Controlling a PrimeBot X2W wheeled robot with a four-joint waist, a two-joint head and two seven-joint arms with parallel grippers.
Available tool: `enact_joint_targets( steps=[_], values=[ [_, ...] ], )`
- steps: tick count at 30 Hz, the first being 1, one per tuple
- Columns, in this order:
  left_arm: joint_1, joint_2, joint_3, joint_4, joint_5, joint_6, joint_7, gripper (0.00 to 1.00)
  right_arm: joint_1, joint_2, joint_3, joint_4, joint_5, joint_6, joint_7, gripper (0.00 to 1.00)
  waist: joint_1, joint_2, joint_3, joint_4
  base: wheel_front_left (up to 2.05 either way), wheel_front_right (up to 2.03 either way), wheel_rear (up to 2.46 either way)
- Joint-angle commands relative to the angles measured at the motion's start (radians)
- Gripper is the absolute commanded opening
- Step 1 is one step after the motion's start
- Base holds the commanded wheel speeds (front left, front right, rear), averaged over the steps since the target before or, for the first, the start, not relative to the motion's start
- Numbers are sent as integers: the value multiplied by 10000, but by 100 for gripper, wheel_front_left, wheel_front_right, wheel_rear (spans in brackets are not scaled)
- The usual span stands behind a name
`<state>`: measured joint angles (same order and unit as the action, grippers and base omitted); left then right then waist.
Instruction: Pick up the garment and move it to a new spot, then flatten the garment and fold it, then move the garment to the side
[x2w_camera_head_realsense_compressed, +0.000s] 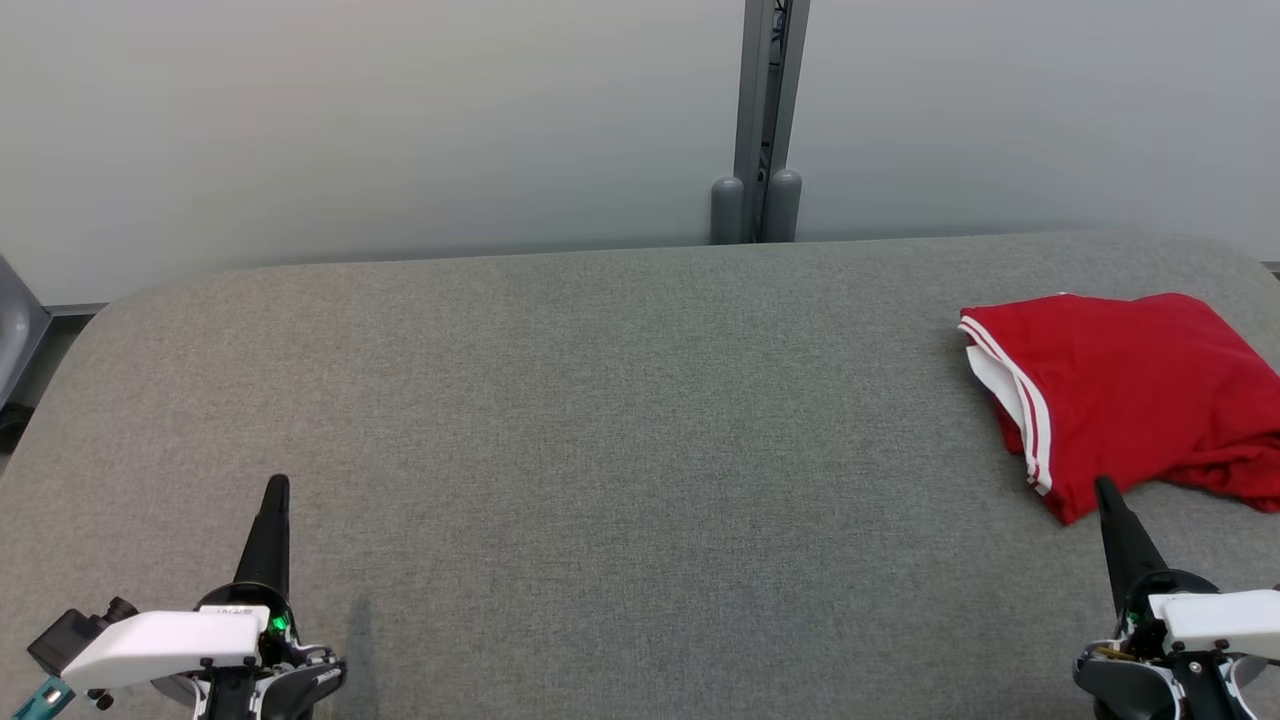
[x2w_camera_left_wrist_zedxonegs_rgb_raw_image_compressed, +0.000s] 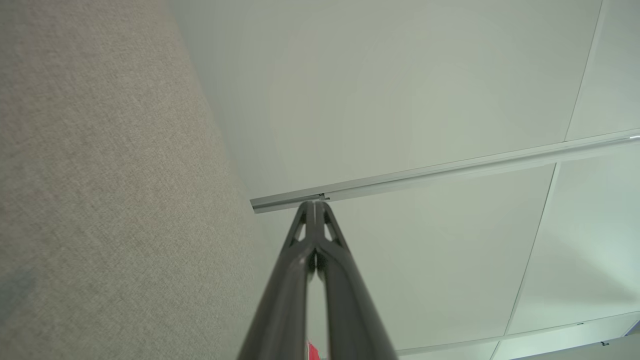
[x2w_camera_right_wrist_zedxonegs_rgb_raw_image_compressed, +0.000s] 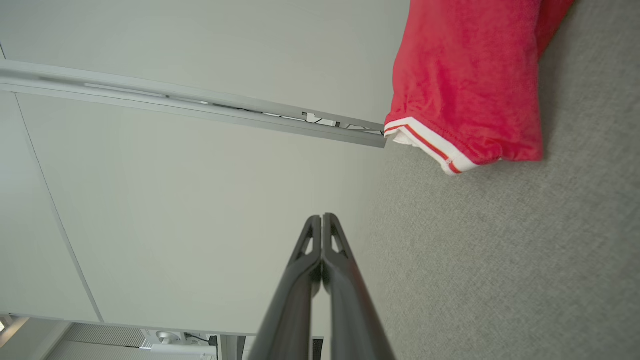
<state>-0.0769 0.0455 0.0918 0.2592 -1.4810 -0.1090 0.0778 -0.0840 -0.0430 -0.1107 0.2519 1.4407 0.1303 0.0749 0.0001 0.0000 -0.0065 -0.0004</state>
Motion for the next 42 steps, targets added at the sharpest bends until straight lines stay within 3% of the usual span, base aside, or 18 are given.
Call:
enact_joint_targets(
  steps=[1,21,42],
  values=[
    [-243,61,68,-83,-144,-79,37,0,-147,-92,-24,-53,200,7,91,0,-1,0,4,1,0,0,0],
    [-414,75,259,-167,-1371,-250,395,0,-304,-116,-47,-88,1800,7,432,0,-1,0,96,4,0,0,0],
    [-388,73,252,-156,-1329,-250,395,0,-276,-114,-44,-83,1733,7,429,0,-1,0,96,4,0,0,0]
  ],
)
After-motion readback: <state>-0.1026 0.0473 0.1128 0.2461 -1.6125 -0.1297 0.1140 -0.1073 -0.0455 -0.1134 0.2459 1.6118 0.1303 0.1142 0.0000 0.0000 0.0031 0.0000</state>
